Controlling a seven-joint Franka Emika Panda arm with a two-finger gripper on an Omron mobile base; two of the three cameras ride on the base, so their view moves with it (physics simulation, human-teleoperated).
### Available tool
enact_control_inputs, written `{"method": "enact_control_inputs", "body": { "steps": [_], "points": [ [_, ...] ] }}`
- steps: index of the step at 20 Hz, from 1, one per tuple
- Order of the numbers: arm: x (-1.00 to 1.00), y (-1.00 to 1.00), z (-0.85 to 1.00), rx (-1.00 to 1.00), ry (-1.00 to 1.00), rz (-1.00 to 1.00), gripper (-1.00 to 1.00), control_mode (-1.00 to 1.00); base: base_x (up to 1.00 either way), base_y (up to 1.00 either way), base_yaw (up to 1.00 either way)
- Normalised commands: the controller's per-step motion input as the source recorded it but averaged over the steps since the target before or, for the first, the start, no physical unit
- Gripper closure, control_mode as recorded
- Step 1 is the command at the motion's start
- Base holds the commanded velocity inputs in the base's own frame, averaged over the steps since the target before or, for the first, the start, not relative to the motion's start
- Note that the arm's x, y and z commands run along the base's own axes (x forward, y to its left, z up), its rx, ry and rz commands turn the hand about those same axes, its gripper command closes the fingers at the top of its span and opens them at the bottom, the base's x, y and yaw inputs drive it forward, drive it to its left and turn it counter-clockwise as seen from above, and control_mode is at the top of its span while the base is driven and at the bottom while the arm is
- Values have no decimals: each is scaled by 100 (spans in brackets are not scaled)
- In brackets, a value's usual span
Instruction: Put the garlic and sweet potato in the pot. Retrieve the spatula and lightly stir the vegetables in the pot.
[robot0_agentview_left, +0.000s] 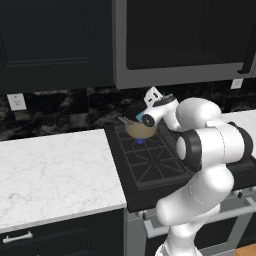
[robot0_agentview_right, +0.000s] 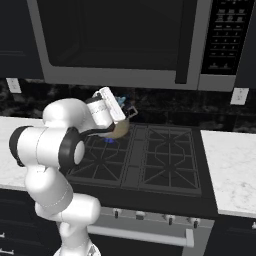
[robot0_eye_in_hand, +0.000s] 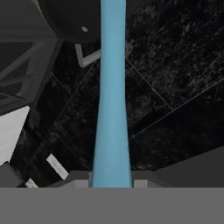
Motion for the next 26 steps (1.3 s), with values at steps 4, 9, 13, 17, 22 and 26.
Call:
{"method": "enact_control_inputs", "body": {
  "steps": [4, 9, 13, 17, 22, 26],
  "points": [
    [0, 9, 0, -7, 5, 1, 100, -100, 0, 0, 0],
    [7, 2, 0, -2, 6, 6, 100, -100, 0, 0, 0],
    [3, 0, 7, -5, 0, 15, 100, -100, 0, 0, 0],
    [1, 0, 0, -14, -4, 11, 100, -100, 0, 0, 0],
    [11, 0, -9, -16, -14, 5, 100, -100, 0, 0, 0],
    [5, 3, -14, -18, -11, 6, 100, -100, 0, 0, 0]
  ]
}}
